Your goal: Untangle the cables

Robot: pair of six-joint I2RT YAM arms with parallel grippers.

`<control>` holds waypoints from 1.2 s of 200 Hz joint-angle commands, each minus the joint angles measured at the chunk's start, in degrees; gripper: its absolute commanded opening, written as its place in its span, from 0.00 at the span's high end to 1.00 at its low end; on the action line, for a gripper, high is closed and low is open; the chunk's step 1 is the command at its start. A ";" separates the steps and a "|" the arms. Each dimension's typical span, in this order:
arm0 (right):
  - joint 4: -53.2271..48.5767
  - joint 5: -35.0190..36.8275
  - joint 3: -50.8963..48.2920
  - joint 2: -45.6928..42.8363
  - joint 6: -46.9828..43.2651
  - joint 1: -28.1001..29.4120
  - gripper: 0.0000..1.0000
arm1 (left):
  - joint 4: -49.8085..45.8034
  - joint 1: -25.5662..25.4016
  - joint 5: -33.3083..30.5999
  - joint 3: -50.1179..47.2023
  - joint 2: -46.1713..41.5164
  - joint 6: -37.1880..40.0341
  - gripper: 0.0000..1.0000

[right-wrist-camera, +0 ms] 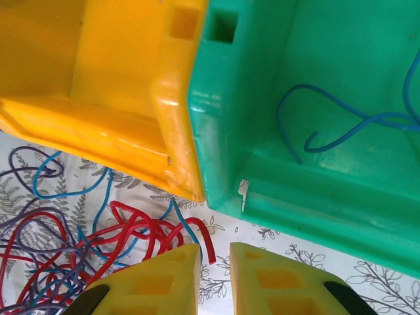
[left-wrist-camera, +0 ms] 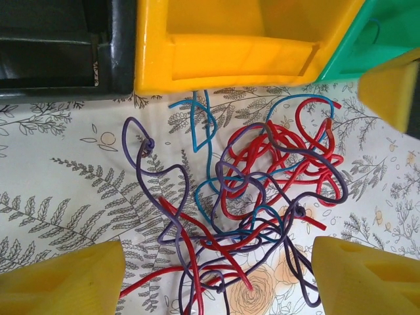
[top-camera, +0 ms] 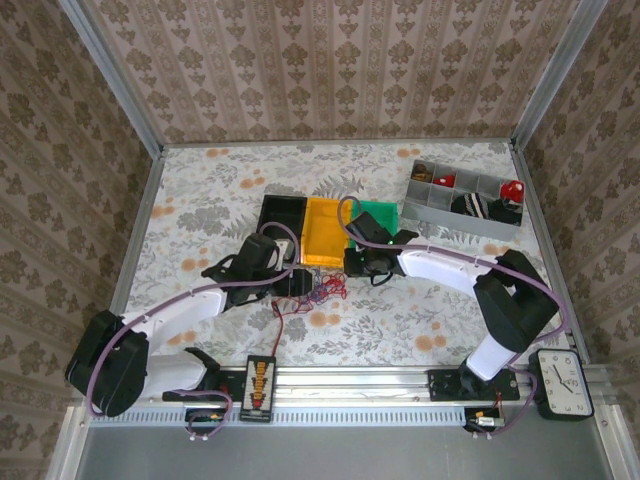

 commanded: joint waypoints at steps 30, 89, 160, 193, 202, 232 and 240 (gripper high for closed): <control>1.02 -3.78 -1.72 0.18 1.28 -0.13 0.77 | 0.59 -0.36 -0.69 1.77 0.42 0.94 0.25; 2.60 -5.85 -2.43 0.49 1.55 -0.11 0.75 | 0.76 -0.45 -0.52 2.21 1.47 1.20 0.25; 4.93 -6.36 -2.43 2.44 1.61 -0.75 0.76 | 0.16 -0.89 -0.52 2.61 1.65 1.29 0.25; 7.82 -7.44 -3.50 2.84 1.89 -1.73 0.80 | 0.15 -0.98 -0.30 2.94 2.08 1.40 0.25; 8.01 -7.78 -3.43 2.92 2.05 -2.02 0.84 | 0.02 -1.06 -0.25 3.17 2.31 1.47 0.25; 8.02 -8.16 -4.27 1.72 2.00 -2.83 0.94 | -0.35 -1.40 -0.19 4.18 2.96 1.88 0.25; 7.67 -8.09 -4.66 1.04 1.90 -3.09 0.95 | -0.46 -1.55 -0.17 4.55 3.12 2.11 0.25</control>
